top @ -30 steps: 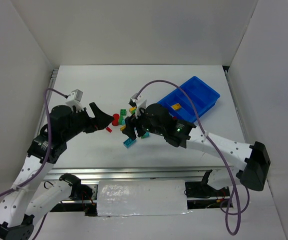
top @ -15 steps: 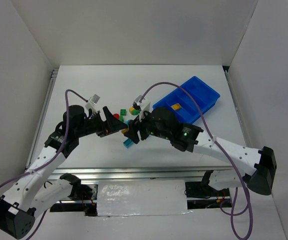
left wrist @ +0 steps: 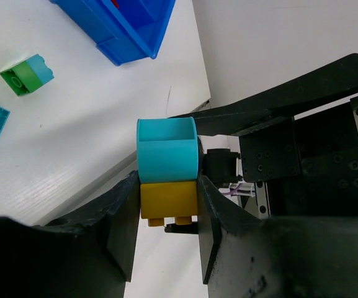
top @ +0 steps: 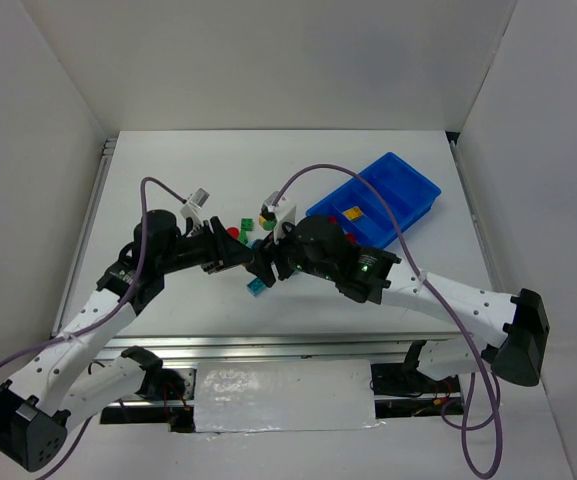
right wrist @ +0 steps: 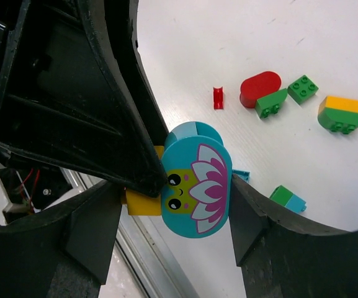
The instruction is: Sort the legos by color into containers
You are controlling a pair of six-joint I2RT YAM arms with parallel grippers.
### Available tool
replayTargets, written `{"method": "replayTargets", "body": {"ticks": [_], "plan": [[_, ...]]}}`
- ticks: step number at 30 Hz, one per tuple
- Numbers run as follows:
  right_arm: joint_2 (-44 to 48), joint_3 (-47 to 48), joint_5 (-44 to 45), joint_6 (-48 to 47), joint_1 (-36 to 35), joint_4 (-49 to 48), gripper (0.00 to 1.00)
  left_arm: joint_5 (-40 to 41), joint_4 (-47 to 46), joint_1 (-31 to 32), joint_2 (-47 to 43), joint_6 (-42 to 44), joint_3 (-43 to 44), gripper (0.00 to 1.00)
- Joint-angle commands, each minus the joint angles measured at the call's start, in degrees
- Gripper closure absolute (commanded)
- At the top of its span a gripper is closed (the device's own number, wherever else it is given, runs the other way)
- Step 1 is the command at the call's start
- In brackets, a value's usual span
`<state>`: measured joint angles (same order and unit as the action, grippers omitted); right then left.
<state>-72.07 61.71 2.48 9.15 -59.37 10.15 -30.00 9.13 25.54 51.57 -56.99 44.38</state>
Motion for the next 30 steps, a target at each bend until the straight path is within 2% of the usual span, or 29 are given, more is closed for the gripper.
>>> {"method": "replayTargets", "body": {"ticks": [1,2,3,4,5,6,9,13,14,21,24,30], "plan": [[-0.87,3.68,4.2,1.22,0.05,-4.53,1.0,-7.0,-4.98,1.27,0.19,0.83,0.71,0.9],[-1.05,3.94,4.29,1.48,0.05,-4.44,1.0,-8.05,-5.86,1.27,0.11,0.74,0.62,0.98],[-1.4,4.2,3.85,1.49,-0.04,-4.44,0.95,-8.58,-6.74,1.35,-0.07,0.74,0.53,1.0],[-1.32,4.03,3.15,1.49,0.05,-4.53,0.8,-8.76,-7.8,1.35,-0.24,0.92,0.44,1.0],[-1.23,3.94,2.62,1.92,-0.04,-4.53,0.52,-8.41,-7.98,1.35,-0.42,1.27,0.53,1.0],[-0.71,3.16,2.01,2.36,0.22,-5.05,0.01,-7.89,-7.9,1.35,-0.59,1.79,0.71,1.0],[1.05,1.75,-2.2,2.63,1.01,-4.1,0.0,-6.74,-5.53,1.44,-1.21,5.39,2.46,1.0],[5.88,-1.15,-15.63,2.98,7.4,-2.16,0.01,-6.39,-3.07,1.44,-1.56,13.12,4.83,1.0],[8.59,-1.85,-20.88,3.42,8.56,-1.98,0.0,-6.3,-2.45,1.44,-1.65,14.09,5.01,1.0],[17.66,-5.9,-40.76,2.63,16.91,0.31,0.0,-8.93,-2.62,1.44,-1.82,20.68,4.49,1.0],[19.16,-7.39,-46.23,4.3,19.82,-1.36,0.0,-10.78,-2.88,1.44,-2.09,22.44,4.22,1.0],[16.62,-7.13,-45.63,6.93,20.44,-3.73,0.01,-21.48,-10.6,1.71,-4.63,23.33,2.12,1.0]]}}
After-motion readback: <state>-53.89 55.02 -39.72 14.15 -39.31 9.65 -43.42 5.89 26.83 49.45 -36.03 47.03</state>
